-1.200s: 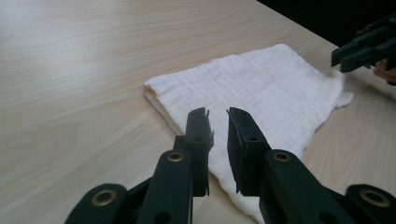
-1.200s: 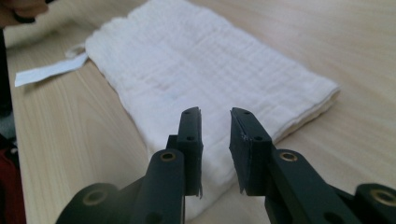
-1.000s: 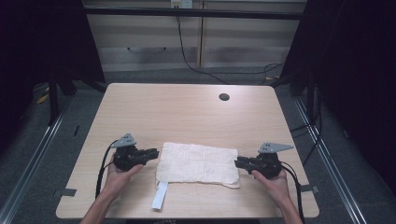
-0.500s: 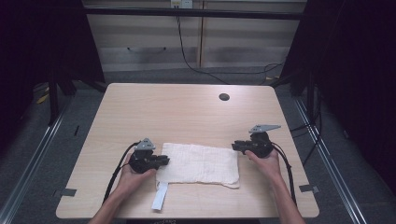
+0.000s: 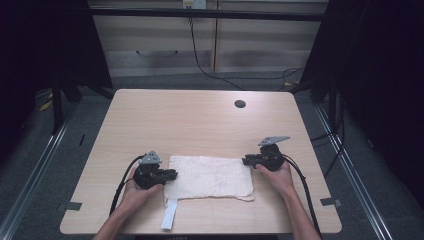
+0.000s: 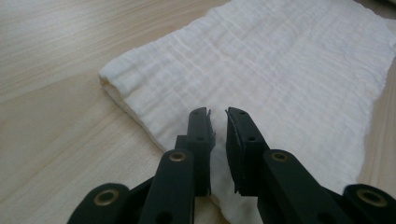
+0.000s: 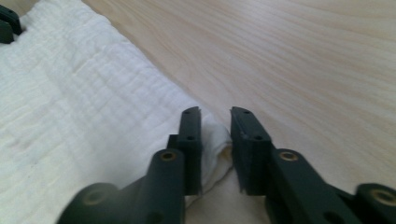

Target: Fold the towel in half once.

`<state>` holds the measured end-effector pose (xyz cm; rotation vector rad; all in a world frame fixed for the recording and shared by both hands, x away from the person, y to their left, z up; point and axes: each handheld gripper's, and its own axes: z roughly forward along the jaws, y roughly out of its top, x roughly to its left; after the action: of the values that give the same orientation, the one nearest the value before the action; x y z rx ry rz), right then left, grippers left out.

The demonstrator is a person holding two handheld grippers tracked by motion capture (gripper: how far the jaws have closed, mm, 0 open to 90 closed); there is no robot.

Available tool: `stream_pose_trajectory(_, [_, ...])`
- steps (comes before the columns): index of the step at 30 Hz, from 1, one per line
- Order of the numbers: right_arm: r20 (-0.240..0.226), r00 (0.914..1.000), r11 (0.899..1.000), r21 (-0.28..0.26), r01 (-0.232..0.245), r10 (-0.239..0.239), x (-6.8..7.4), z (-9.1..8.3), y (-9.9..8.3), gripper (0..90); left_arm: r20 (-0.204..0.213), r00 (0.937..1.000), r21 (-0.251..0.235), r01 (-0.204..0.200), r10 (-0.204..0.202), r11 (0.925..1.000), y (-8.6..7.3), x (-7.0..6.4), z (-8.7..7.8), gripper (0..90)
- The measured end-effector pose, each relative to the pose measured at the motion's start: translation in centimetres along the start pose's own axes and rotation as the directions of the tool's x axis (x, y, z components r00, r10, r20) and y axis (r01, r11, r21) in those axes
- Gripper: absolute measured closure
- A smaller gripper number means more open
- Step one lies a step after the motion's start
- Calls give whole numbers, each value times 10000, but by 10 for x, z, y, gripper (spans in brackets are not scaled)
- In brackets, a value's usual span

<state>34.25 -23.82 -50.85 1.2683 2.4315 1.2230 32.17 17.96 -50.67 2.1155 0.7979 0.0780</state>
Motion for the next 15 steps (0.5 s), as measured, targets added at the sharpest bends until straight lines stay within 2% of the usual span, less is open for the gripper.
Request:
stream_pose_trajectory(2, [-244,9996,9998,-92,-165,162,-1,1,-1,848,0,9999,86,154,-154,9998,-1,2,-3,798])
stream_pose_trajectory(4, [-494,9984,9995,-142,-284,277,-2,2,-2,873,-35,9999,176,134,-133,9998,-2,2,-6,801])
stream_pose_trajectory(6, [-521,9982,9994,-151,-295,287,-1,3,-2,878,-69,10000,187,35,-34,9998,-3,1,-11,799])
stream_pose_trajectory(8, [-482,9985,9995,-157,-269,262,0,4,-1,879,-86,10000,-189,31,-33,9998,-1,5,-17,776])
stream_pose_trajectory(9, [-473,9986,9996,-158,-243,235,1,5,0,878,-288,9996,-475,-96,82,9988,4,9,-19,754])
stream_pose_trajectory(10, [-477,9986,9996,-157,-249,241,1,6,0,879,-503,9986,-869,96,-140,9962,9,17,-21,726])
stream_pose_trajectory(11, [-465,9985,9994,-152,-305,297,1,6,0,879,-386,9972,-1261,582,-635,9903,14,27,-21,719])
stream_pose_trajectory(12, [-473,9985,9995,-151,-272,265,0,6,0,879,-369,9957,-1489,791,-855,9857,18,34,-20,703])
stream_pose_trajectory(14, [-317,9993,9997,-64,-217,215,2,7,2,879,-410,9946,-1370,885,-949,9866,23,44,-12,673])
stream_pose_trajectory(15, [-257,9996,9999,-15,-130,130,4,7,3,879,-407,9936,-1149,996,-1049,9884,23,47,-7,662])
